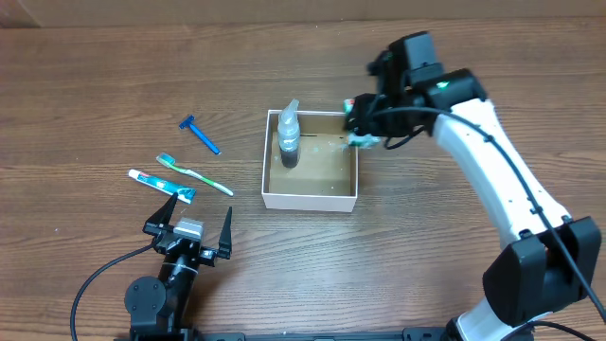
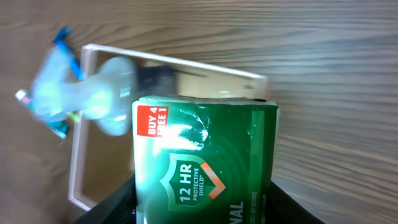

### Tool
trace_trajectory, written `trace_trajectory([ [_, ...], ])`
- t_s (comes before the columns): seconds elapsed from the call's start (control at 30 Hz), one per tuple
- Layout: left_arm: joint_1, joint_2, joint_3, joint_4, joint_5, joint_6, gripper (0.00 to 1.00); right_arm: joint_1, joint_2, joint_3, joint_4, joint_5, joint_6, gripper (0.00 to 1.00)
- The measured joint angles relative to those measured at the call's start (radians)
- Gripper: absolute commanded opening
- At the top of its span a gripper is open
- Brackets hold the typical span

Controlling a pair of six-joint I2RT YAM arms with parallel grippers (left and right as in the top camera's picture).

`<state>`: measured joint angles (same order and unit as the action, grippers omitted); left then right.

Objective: Pack container
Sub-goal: 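Carry the soap bar with the right gripper into the box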

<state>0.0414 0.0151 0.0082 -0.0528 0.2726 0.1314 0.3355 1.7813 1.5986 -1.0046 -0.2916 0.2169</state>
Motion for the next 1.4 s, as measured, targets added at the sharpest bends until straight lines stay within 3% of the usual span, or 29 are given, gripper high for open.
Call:
trace_trajectory([
  [0.33,0.0,0.0,0.0,0.0,0.0,0.0,1.0,0.119,0.016,-0.116,0.127,0.072,0.107,0.5],
  [0.9,0.0,0.0,0.0,0.0,0.0,0.0,1.0,0.143,0.024,-0.345,0.463,0.123,0.175,0.53],
  [1.13,0.0,0.0,0.0,0.0,0.0,0.0,1.0,0.143,0.027,-0.349,0.508,0.124,0.175,0.6],
  [1.4,0.0,0.0,0.0,0.0,0.0,0.0,1.0,0.143,0.027,-0.349,0.512,0.124,0.174,0.61],
])
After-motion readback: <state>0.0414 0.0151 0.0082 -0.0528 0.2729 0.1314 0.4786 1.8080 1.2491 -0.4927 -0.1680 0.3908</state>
